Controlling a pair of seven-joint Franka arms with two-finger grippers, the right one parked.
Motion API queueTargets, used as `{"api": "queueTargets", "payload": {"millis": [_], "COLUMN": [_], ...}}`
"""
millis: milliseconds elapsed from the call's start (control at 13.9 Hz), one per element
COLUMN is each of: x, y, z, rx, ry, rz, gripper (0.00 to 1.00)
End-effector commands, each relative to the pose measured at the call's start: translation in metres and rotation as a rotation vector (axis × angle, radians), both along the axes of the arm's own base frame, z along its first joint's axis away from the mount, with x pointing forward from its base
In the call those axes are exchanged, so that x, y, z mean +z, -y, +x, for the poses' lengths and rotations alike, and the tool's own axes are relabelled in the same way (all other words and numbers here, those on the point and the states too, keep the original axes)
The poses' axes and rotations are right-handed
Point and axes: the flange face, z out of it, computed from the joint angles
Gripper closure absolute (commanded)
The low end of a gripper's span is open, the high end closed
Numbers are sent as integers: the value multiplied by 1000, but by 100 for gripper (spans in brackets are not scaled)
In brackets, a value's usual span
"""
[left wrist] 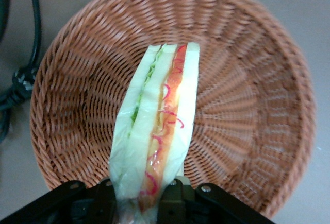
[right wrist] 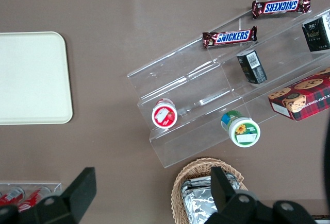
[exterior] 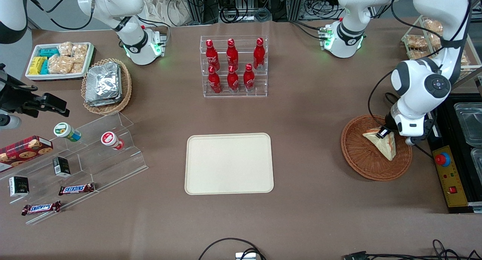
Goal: Place sandwich from basket to tray
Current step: 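Lift the sandwich out of the basket with the left gripper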
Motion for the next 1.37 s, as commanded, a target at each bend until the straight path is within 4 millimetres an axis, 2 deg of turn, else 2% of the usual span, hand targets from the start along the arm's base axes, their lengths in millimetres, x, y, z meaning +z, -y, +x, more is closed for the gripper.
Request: {"api": "queueTargets", "payload": {"millis": [0, 216, 288, 432, 791, 1295], "x": [23, 40, 45, 58, 122, 179], "y": [28, 50, 51, 59, 128, 213], "z": [1, 9, 13, 21, 50, 81], "rx": [-191, -393, -428, -491, -613, -670], "ry": [-3, 15, 20, 8, -32, -28], "rz": [54, 78, 83, 90, 94, 51], "gripper": [97, 91, 87, 84, 84, 86]}}
